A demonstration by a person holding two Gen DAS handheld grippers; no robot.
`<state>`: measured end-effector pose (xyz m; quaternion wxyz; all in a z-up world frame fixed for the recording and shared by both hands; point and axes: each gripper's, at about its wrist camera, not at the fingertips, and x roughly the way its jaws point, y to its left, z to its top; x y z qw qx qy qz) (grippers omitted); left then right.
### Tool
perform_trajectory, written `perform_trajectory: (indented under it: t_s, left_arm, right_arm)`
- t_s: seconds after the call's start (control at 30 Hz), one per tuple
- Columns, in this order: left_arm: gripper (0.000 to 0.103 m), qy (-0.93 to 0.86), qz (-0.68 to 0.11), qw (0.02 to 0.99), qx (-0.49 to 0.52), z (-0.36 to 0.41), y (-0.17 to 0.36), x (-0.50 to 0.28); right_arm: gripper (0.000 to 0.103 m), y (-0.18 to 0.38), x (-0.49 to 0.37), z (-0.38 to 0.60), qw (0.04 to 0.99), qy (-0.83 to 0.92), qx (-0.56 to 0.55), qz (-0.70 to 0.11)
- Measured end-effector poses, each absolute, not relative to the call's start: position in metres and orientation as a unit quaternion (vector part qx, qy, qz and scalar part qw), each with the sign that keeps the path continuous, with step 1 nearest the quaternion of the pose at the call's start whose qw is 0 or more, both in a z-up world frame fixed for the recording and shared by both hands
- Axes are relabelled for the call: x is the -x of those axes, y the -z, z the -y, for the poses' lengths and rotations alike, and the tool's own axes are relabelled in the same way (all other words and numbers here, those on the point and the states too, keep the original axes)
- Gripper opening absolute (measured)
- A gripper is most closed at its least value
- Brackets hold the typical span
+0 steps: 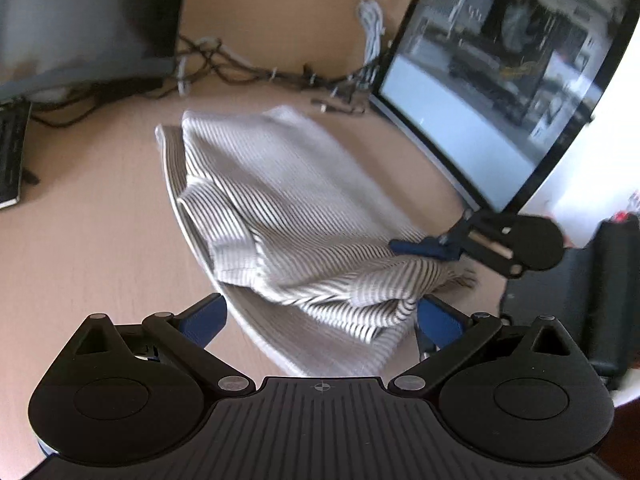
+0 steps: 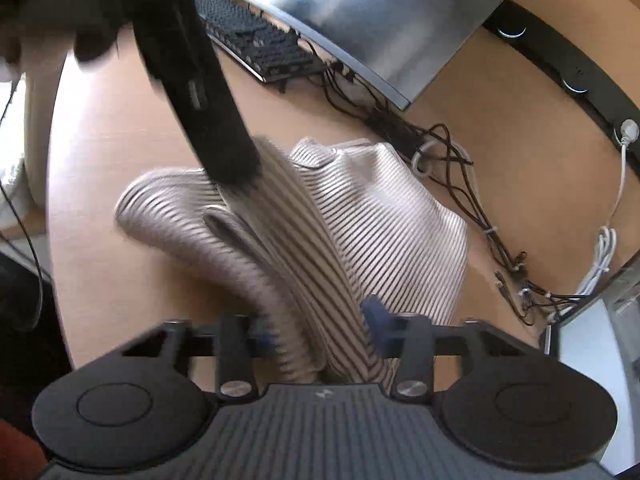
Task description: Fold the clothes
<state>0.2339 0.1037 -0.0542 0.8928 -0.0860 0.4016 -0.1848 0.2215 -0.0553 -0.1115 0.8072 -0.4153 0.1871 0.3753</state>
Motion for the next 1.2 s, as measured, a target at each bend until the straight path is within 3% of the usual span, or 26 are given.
perform_trajectory:
  t_s: [0.23, 0.27, 0.3, 0.37, 0.5, 0.73, 0.87, 0.93, 1.13, 1.2]
  left_arm:
    - [0.101, 0.157, -0.387, 0.904, 0.092, -0.126, 0.052, -0.285]
    - [0.093, 0.158, -0.388, 0.905, 0.078, -0.122, 0.056, -0.294]
    - [0.077, 0.161, -0.386, 0.906, 0.065, -0.118, 0.060, -0.302]
    - [0.063, 0.176, -0.379, 0.907, 0.061, -0.114, 0.066, -0.314]
    - [0.056, 0.223, -0.359, 0.903, 0.080, -0.108, 0.075, -0.331]
    - [0.054, 0.319, -0.381, 0.863, 0.090, -0.085, 0.105, -0.351]
    - [0.054, 0.333, -0.392, 0.851, 0.101, -0.093, 0.114, -0.351]
    - [0.048, 0.324, -0.395, 0.849, 0.132, -0.108, 0.110, -0.350]
    - [0.068, 0.282, -0.374, 0.862, 0.191, -0.169, 0.079, -0.322]
    - [0.082, 0.300, -0.360, 0.862, 0.194, -0.172, 0.066, -0.312]
  right_arm:
    - [0.028, 0.095, -0.229, 0.066, 0.776, -0.373, 0.458, -0.219]
    - [0.028, 0.088, -0.226, 0.070, 0.769, -0.377, 0.465, -0.223]
    - [0.027, 0.080, -0.222, 0.074, 0.760, -0.379, 0.479, -0.223]
    - [0.027, 0.067, -0.211, 0.081, 0.744, -0.379, 0.501, -0.228]
    - [0.026, 0.028, -0.171, 0.097, 0.687, -0.401, 0.555, -0.243]
    - [0.027, -0.030, -0.165, 0.069, 0.555, -0.471, 0.641, -0.245]
    - [0.030, -0.016, -0.220, 0.032, 0.556, -0.501, 0.593, -0.298]
    - [0.030, 0.010, -0.250, 0.021, 0.569, -0.496, 0.576, -0.314]
    - [0.038, 0.062, -0.301, 0.021, 0.618, -0.472, 0.509, -0.369]
    - [0.039, 0.060, -0.304, 0.026, 0.640, -0.465, 0.482, -0.377]
